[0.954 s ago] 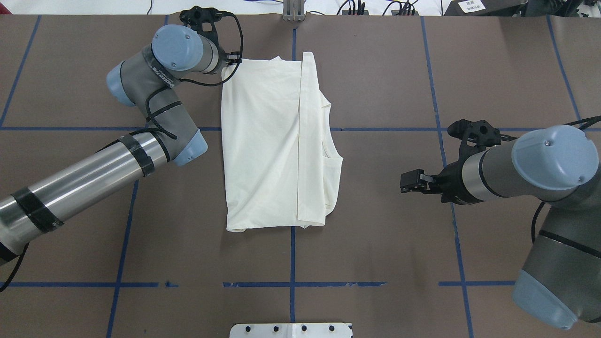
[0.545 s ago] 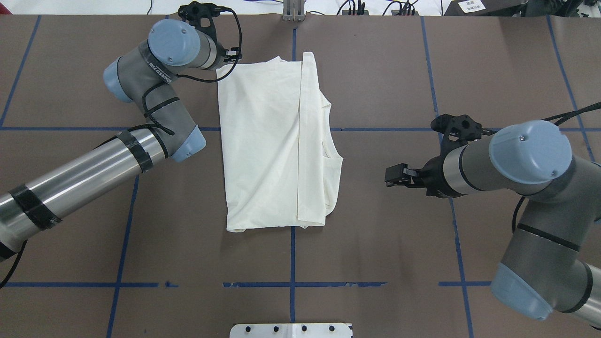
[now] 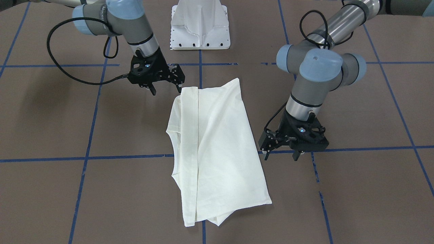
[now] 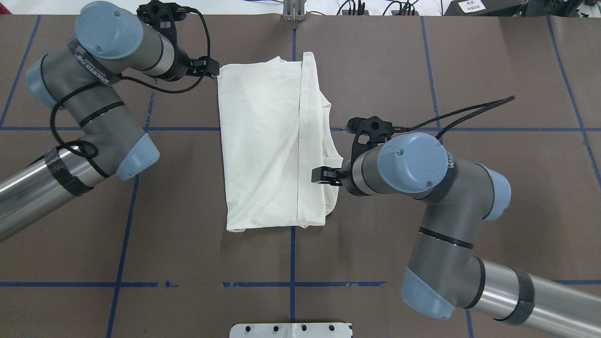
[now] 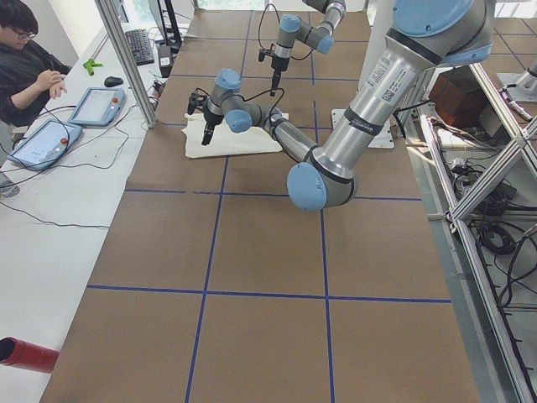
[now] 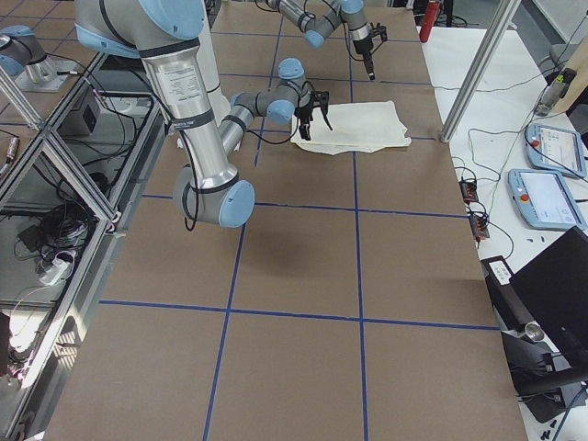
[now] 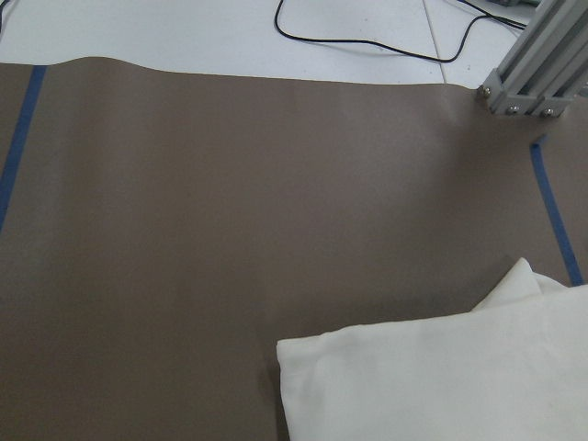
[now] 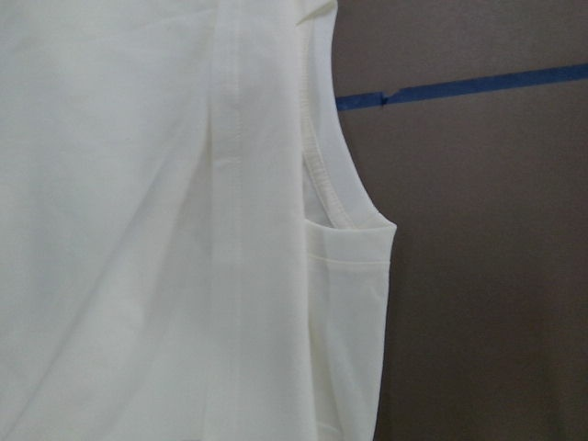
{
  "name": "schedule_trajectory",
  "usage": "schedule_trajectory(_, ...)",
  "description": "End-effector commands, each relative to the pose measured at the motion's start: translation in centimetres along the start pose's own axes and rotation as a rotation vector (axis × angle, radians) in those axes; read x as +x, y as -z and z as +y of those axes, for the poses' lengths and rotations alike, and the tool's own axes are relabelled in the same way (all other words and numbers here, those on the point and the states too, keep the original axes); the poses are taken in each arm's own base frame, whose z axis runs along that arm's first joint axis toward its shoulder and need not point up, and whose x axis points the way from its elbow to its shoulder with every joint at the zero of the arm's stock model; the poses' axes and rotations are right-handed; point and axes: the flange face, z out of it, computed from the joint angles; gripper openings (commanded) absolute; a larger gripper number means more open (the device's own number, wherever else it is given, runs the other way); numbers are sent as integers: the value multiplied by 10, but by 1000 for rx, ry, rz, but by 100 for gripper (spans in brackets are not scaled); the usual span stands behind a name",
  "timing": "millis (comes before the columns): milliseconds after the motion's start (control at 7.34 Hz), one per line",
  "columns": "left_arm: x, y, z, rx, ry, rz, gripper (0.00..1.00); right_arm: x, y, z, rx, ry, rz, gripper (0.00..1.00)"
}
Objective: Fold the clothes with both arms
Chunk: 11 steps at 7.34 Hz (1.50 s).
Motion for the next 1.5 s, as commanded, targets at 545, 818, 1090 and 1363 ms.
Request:
schedule_trajectory(545, -32, 43, 48, -65, 2, 17, 100, -82, -56, 105, 127, 643, 118, 83)
schedule_trajectory(818, -32, 41, 50, -82, 6, 21, 100, -84, -64, 105, 120, 684, 132, 68)
schedule_trajectory(1090, -33, 39, 51, -88, 7, 19, 100, -84, -64, 104, 117, 712, 139, 31)
schedule_trajectory(1363, -34, 36, 52, -93, 8, 15, 100, -81, -66, 99, 127, 721, 151, 18)
